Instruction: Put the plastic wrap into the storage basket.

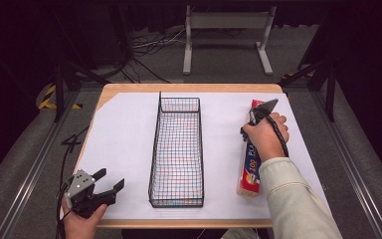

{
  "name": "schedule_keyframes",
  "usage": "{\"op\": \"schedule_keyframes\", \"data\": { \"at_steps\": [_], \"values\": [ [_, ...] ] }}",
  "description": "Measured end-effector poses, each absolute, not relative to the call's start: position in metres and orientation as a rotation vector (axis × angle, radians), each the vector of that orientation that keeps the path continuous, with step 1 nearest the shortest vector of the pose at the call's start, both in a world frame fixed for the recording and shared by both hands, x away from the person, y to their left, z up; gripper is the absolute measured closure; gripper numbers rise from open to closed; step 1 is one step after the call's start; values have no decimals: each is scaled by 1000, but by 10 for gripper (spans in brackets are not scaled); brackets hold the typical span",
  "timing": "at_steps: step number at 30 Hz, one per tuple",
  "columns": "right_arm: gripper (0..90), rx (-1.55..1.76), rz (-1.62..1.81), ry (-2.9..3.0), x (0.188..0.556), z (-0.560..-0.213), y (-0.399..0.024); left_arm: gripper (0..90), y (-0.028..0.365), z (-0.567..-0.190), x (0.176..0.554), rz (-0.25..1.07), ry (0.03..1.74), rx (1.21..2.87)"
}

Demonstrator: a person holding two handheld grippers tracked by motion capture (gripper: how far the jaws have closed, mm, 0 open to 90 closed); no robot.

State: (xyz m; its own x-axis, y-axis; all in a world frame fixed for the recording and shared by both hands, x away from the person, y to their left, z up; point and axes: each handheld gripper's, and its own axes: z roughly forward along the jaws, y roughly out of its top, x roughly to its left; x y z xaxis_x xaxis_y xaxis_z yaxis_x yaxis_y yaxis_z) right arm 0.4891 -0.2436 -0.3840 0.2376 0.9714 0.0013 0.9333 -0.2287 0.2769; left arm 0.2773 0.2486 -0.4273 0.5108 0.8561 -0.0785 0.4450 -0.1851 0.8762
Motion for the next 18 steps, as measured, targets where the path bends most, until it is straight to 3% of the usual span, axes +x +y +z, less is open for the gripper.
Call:
{"op": "schedule_keyframes", "data": {
  "at_steps": [18],
  "values": [
    [394,2273,330,1838,488,-325,-228,269,247,-427,282,541,1072,1797]
  ]
}}
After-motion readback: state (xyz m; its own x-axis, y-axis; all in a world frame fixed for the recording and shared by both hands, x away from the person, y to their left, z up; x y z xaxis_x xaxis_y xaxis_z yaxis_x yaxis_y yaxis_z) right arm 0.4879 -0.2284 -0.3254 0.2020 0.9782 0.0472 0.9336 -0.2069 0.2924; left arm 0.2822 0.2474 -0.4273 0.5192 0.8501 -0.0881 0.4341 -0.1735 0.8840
